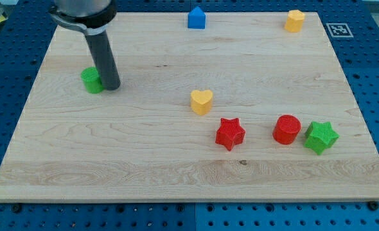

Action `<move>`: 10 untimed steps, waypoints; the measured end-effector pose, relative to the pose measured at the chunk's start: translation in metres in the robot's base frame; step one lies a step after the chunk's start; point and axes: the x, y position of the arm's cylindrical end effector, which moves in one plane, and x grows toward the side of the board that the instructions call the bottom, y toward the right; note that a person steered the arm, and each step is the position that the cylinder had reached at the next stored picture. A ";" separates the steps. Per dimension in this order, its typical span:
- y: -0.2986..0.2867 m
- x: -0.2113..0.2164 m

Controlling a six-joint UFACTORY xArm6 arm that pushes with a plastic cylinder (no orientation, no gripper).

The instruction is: Move the yellow heart to the bottom left side of the board

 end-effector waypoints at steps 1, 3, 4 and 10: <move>-0.010 0.000; 0.020 0.015; 0.050 0.035; 0.233 0.025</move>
